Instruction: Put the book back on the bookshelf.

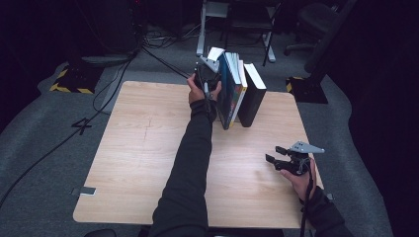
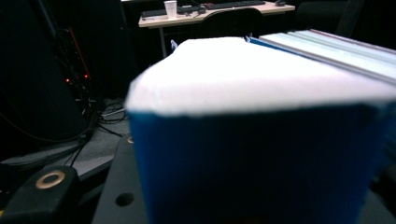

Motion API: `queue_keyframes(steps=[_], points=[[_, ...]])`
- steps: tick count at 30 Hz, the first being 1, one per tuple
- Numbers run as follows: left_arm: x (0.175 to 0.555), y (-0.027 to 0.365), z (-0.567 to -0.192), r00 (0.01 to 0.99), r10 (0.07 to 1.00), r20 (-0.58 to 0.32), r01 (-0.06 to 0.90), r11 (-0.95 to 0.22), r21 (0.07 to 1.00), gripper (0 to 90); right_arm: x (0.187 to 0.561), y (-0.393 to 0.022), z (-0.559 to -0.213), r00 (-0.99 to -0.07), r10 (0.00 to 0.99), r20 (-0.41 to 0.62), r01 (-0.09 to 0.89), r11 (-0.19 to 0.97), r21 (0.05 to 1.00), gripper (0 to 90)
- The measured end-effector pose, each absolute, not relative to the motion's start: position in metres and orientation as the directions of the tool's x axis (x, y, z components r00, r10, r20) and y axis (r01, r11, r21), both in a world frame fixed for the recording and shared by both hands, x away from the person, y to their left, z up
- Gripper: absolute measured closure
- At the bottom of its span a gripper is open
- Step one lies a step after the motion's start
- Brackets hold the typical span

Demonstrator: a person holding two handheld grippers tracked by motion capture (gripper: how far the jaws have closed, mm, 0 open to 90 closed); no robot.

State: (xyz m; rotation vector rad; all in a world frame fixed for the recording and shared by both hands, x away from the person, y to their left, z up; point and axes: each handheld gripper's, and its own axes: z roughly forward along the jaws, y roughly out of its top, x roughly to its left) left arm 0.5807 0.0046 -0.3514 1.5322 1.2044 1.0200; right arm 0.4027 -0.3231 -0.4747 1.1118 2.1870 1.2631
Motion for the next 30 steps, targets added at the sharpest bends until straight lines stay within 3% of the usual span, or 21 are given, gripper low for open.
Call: queue_keyframes(steps=[19,30], points=[[0.553,0.028,-0.363,0.240,0.971,-0.002,0.225,-0.053,0.973,55.4,0.401,-0.322,-0.475,-0.627,0.777,0.054,0.444,0.299,0.845,37.9],[0.526,0.049,-0.362,0.363,0.932,0.008,0.227,-0.097,0.969,39.0,0.400,-0.322,-0.475,-0.631,0.774,0.055,0.447,0.304,0.841,37.2]])
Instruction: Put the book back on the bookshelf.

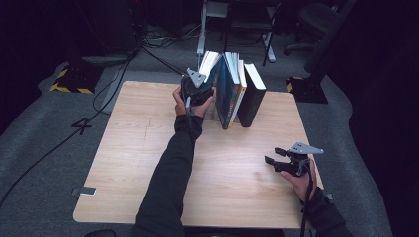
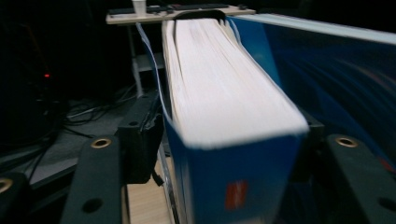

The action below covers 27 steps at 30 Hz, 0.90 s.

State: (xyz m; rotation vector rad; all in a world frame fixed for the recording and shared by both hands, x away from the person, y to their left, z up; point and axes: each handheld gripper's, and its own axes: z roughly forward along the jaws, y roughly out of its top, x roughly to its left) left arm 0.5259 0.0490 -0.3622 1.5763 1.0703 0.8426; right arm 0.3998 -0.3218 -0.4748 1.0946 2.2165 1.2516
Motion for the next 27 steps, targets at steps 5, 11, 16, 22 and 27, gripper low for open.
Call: queue_keyframes(steps=[5,11,16,22,27], points=[[0.512,0.061,-0.372,0.415,0.909,0.032,0.233,-0.140,0.962,36.3,0.400,-0.322,-0.475,-0.631,0.774,0.051,0.449,0.311,0.837,36.8],[0.506,0.071,-0.398,0.458,0.889,0.026,0.280,-0.172,0.944,38.9,0.399,-0.320,-0.476,-0.633,0.773,0.041,0.450,0.324,0.832,36.8],[0.512,0.070,-0.433,0.452,0.892,-0.008,0.351,-0.170,0.921,44.1,0.400,-0.318,-0.478,-0.637,0.769,0.042,0.454,0.331,0.827,36.7],[0.522,0.063,-0.459,0.429,0.902,-0.047,0.390,-0.138,0.910,50.9,0.400,-0.318,-0.480,-0.643,0.765,0.036,0.452,0.341,0.824,36.4],[0.524,0.057,-0.461,0.402,0.915,-0.042,0.385,-0.127,0.914,53.2,0.400,-0.317,-0.480,-0.646,0.763,0.034,0.449,0.343,0.825,36.4]])
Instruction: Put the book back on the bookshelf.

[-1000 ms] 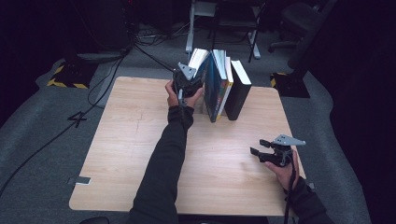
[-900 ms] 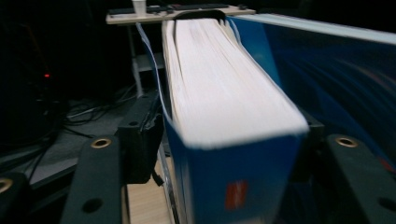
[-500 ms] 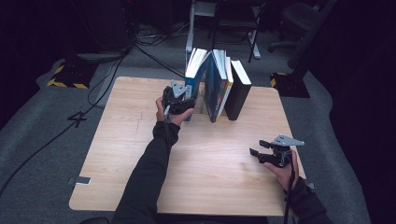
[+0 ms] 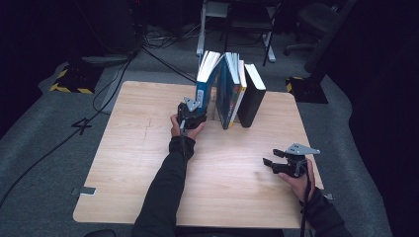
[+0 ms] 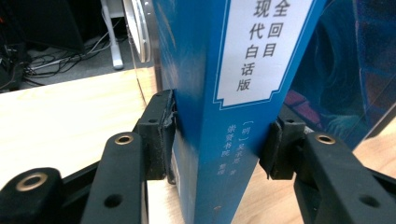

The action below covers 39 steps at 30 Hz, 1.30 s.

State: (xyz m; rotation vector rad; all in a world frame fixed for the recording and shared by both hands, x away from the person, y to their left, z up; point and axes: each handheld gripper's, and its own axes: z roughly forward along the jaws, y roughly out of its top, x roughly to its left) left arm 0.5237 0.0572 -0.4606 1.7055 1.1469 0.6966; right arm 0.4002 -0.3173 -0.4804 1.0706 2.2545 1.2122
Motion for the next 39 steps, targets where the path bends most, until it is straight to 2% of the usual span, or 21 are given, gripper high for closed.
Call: queue_keyframes(steps=[6,11,18,29,34,39], points=[[0.528,0.043,-0.460,0.359,0.931,-0.065,0.391,-0.087,0.916,55.0,0.400,-0.316,-0.481,-0.647,0.762,0.029,0.448,0.349,0.824,36.4],[0.530,0.039,-0.460,0.359,0.932,-0.056,0.389,-0.095,0.916,54.2,0.401,-0.318,-0.481,-0.644,0.765,0.030,0.449,0.345,0.824,36.4],[0.531,0.042,-0.461,0.366,0.927,-0.088,0.404,-0.073,0.912,52.0,0.401,-0.318,-0.481,-0.647,0.763,0.024,0.445,0.352,0.824,36.3],[0.515,0.058,-0.453,0.443,0.897,0.003,0.408,-0.204,0.890,46.4,0.400,-0.321,-0.477,-0.641,0.768,0.014,0.443,0.355,0.823,36.0],[0.505,0.072,-0.451,0.472,0.882,-0.003,0.414,-0.219,0.884,42.7,0.399,-0.319,-0.475,-0.643,0.766,-0.015,0.433,0.380,0.818,35.6],[0.488,0.085,-0.449,0.511,0.859,0.040,0.418,-0.289,0.861,37.4,0.398,-0.316,-0.470,-0.658,0.751,-0.054,0.413,0.419,0.809,34.1]])
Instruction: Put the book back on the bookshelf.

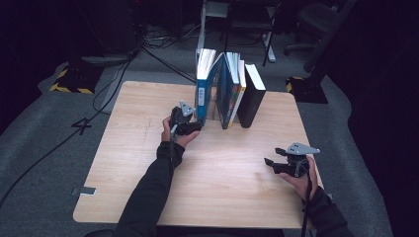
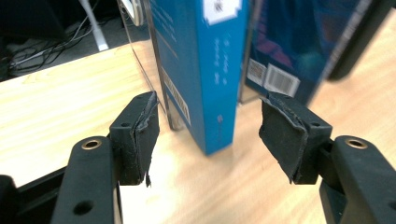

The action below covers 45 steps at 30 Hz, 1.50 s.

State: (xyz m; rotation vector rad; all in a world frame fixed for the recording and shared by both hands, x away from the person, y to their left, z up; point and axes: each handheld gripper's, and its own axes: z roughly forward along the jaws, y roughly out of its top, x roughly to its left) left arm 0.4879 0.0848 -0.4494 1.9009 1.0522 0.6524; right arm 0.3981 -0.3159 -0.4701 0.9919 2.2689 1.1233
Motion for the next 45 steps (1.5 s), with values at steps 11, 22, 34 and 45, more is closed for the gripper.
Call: queue_keyframes(steps=[11,22,34,45], points=[[0.439,0.120,-0.446,0.653,0.746,0.131,0.346,-0.448,0.825,30.6,0.390,-0.315,-0.462,-0.688,0.718,-0.110,0.391,0.494,0.777,32.0],[0.390,0.139,-0.455,0.713,0.672,0.199,0.329,-0.572,0.751,23.4,0.376,-0.318,-0.467,-0.714,0.682,-0.156,0.383,0.567,0.729,29.5],[0.348,0.162,-0.474,0.731,0.645,0.223,0.346,-0.632,0.693,21.8,0.363,-0.338,-0.474,-0.699,0.699,-0.150,0.401,0.557,0.727,29.0],[0.319,0.204,-0.487,0.703,0.700,0.129,0.425,-0.559,0.712,21.4,0.344,-0.375,-0.492,-0.659,0.749,-0.068,0.468,0.480,0.742,28.4]])
